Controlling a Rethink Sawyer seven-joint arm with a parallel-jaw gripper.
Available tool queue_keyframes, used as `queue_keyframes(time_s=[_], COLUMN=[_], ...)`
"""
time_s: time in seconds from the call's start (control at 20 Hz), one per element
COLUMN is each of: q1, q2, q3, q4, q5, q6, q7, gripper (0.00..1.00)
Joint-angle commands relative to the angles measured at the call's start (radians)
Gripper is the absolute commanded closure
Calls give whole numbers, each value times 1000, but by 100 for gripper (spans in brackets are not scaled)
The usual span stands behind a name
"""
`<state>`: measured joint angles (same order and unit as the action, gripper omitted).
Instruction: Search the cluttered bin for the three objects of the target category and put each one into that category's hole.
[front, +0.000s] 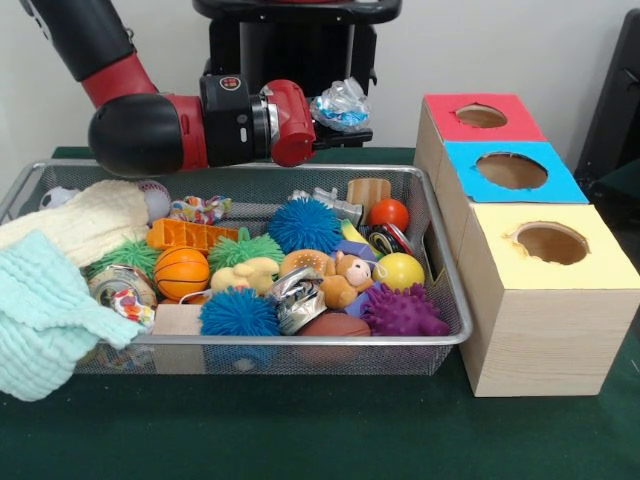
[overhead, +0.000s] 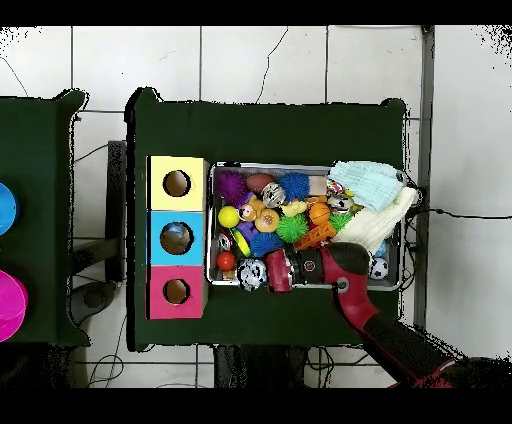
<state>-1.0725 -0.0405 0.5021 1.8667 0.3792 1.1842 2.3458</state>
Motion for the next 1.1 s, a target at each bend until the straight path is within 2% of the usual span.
queue_keyframes(time_s=[0.05, 0.85, 1.1], q1=[72, 114, 119], q2=[-45, -131, -143], q3=[74, 121, 143], q4=[-148, -22, 21], q5=[105, 246, 264], q6=[-82, -215, -251], q7=[65, 80, 59], gripper=[0, 0, 0])
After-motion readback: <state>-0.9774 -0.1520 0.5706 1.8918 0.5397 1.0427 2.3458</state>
